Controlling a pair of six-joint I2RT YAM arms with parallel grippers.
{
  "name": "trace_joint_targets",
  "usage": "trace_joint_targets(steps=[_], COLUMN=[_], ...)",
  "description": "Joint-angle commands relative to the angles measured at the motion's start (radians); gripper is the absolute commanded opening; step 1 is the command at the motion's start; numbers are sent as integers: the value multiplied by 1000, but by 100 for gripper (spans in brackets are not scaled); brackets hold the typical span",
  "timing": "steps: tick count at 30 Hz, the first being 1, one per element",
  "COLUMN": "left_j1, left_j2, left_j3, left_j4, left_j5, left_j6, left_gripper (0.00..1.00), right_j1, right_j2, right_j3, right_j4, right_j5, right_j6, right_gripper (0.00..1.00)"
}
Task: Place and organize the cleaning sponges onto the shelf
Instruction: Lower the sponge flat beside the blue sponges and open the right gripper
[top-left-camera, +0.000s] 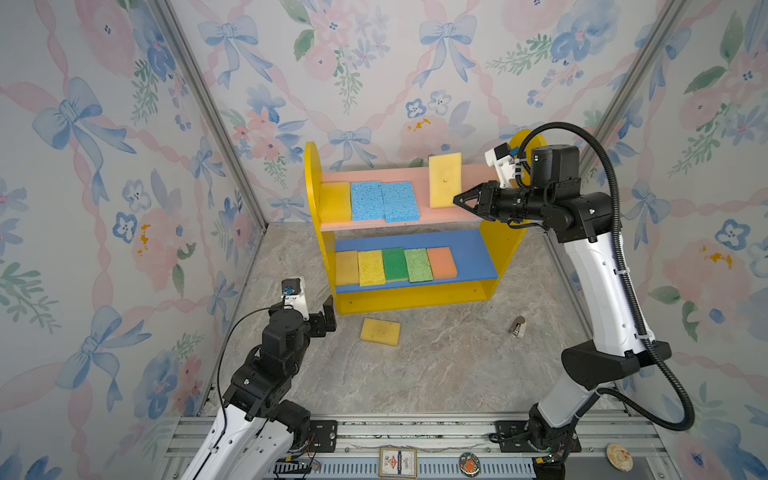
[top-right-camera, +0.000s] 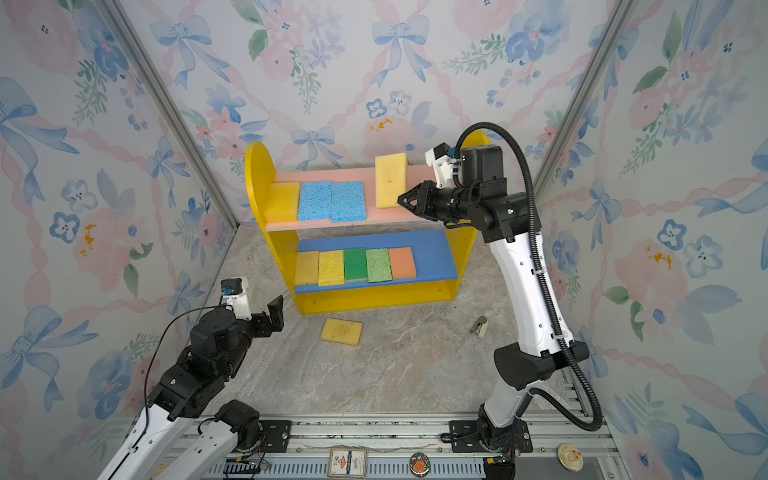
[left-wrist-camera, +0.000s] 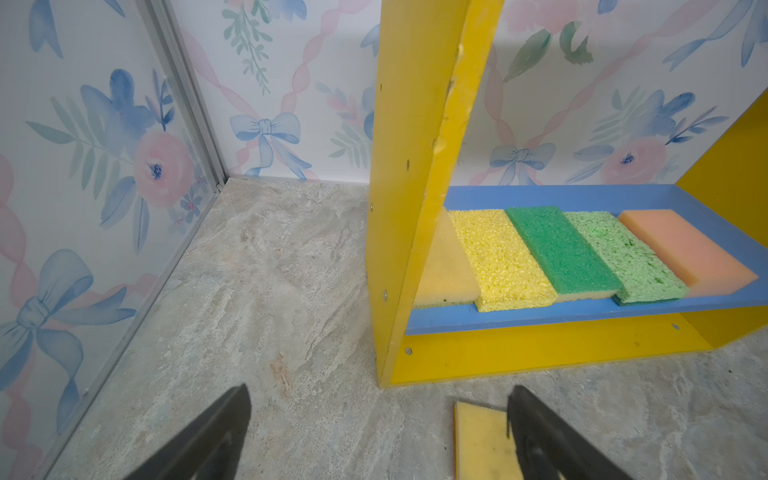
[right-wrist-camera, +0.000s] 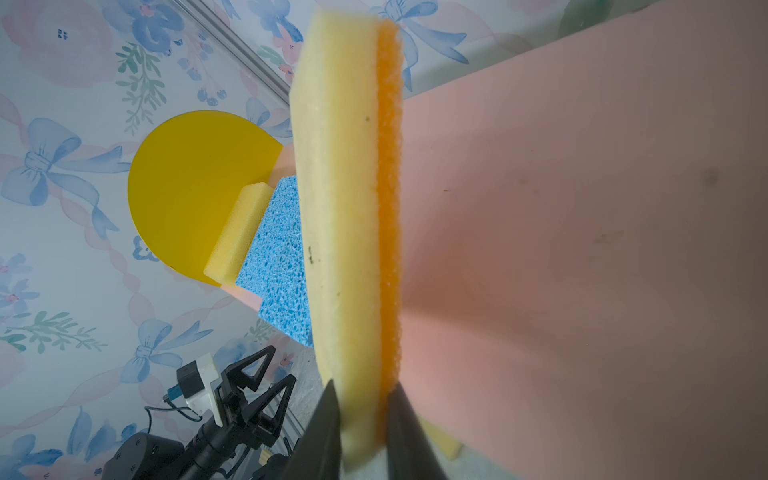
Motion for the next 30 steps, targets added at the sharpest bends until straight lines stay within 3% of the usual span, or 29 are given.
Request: trace_joint_targets(steps=[1,8,12,21,30], left_j1=[5,6,6,6,5], left_j2=[3,6,8,13,9], left_j3=[-4,-4,-4,-4,-4], left_j4=[15,13,14,14,16], left_j5=[-14,-13,-14,-11,-8], left_j6=[20,19,20,21,22], left_gripper=[98,98,98,98,98], right_j1=[-2,-3,-5,-7,10], right_j2=[12,42,45,39,92], right_j3=[31,61,70,88,94], right_j4=[-58,-121,-131,-145,-49], right_j5=[-44,-62,-57,85,110], right_j6=[-6,-32,-43,-88,-67], right_gripper=[21,24,40,59,62])
